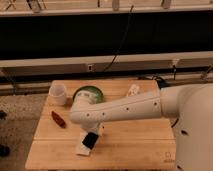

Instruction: Place the eraser on the white sponge

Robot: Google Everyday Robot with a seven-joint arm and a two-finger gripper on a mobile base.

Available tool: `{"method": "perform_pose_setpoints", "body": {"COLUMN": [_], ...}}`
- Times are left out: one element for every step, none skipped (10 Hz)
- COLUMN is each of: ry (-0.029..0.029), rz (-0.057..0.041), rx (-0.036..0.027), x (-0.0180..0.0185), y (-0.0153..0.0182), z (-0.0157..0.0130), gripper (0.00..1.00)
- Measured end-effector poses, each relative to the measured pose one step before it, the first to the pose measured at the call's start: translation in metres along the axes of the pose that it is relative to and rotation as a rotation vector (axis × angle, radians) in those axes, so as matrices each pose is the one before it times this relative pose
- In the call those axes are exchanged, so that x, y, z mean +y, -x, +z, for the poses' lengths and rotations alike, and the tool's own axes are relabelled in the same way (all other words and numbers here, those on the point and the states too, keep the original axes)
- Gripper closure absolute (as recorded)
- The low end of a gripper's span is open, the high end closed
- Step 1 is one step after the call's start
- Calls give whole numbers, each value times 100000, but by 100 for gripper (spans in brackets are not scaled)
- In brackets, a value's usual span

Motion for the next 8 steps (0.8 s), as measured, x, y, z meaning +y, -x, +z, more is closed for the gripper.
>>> {"method": "perform_pose_setpoints", "body": {"ry": [260, 409, 264, 229, 376, 120, -5, -64], "rz": [-763, -1306, -911, -258, -360, -15, -218, -580], "rx": [66, -119, 34, 32, -148, 37, 142, 41], "x": [-53, -549, -535, -219, -93, -86, -361, -492], "y": [75, 307, 244, 86, 200, 79, 90, 191], "z": [83, 57, 44, 47, 87, 101, 42, -31], "gripper": [100, 100, 100, 100, 100, 100, 100, 100]}}
